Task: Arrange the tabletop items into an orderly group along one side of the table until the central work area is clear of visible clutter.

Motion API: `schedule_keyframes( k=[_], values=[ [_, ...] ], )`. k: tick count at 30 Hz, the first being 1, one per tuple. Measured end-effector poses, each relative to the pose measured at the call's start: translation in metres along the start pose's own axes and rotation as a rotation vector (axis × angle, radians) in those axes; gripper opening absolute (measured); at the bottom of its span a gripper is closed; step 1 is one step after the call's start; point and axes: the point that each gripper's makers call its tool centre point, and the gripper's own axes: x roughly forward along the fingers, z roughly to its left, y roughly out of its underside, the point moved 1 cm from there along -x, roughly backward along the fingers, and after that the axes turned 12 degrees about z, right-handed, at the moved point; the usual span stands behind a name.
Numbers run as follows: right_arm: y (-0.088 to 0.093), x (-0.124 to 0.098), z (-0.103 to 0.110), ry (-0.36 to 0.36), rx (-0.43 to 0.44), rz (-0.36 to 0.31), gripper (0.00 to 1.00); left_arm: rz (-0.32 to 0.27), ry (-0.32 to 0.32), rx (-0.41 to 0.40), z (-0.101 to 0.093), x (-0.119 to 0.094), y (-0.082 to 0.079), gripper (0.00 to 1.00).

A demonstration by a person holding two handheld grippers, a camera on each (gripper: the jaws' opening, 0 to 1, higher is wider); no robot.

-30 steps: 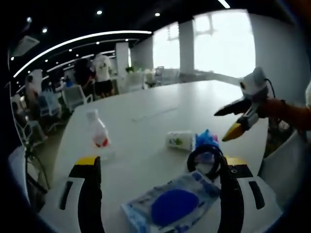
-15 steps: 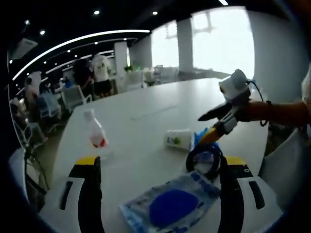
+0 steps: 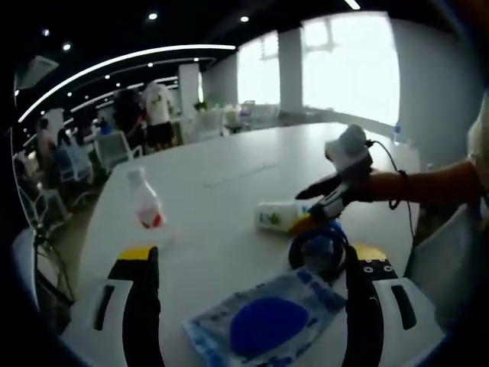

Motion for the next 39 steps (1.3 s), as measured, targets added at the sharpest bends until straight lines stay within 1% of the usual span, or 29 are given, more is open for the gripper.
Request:
schedule_keyframes(
  k=[4,7,9,11,14,18,21,22,23,31,39],
  values=[
    [0.005,0.006,-0.001,0.004,0.003,0.011,0.86,0.005,0.002,-0.004,0.0,0.002,0.001,0.99],
    [0.006,0.01,-0.003,0.008,0.011,0.009,0.82,0.014,0.009,0.014,-0.003,0.002,0.001,0.99],
    [0.009,0.013,-0.005,0.023,0.006,0.025,0.79,0.018,0.012,0.021,-0.004,0.002,0.002,0.99],
    [0.011,0.016,-0.008,0.033,0.011,0.028,0.77,0.02,0.013,0.02,-0.004,0.003,0.002,0.99],
    [0.009,0.017,-0.009,0.035,0.03,0.015,0.71,0.025,0.011,0.017,-0.003,0.004,0.002,0.99],
    [0.008,0.017,-0.01,0.038,0.061,0.004,0.67,0.027,0.012,0.022,-0.004,0.005,0.0,0.99],
    [0.006,0.017,-0.01,0.034,0.07,-0.008,0.6,0.026,0.013,0.021,-0.004,0.005,0.0,0.99],
    [0.005,0.017,-0.011,0.041,0.065,-0.011,0.55,0.026,0.014,0.02,-0.004,0.005,0.001,0.99],
    [0.005,0.017,-0.011,0.044,0.058,-0.011,0.54,0.029,0.015,0.018,-0.004,0.005,0.001,0.99],
    [0.004,0.016,-0.01,0.034,0.078,-0.016,0.53,0.035,0.012,0.013,-0.003,0.002,0.007,0.99],
    [-0.007,0.004,-0.011,0.04,0.075,-0.049,0.52,0.03,0.009,0.027,-0.003,0.001,0.005,0.99]
  ],
)
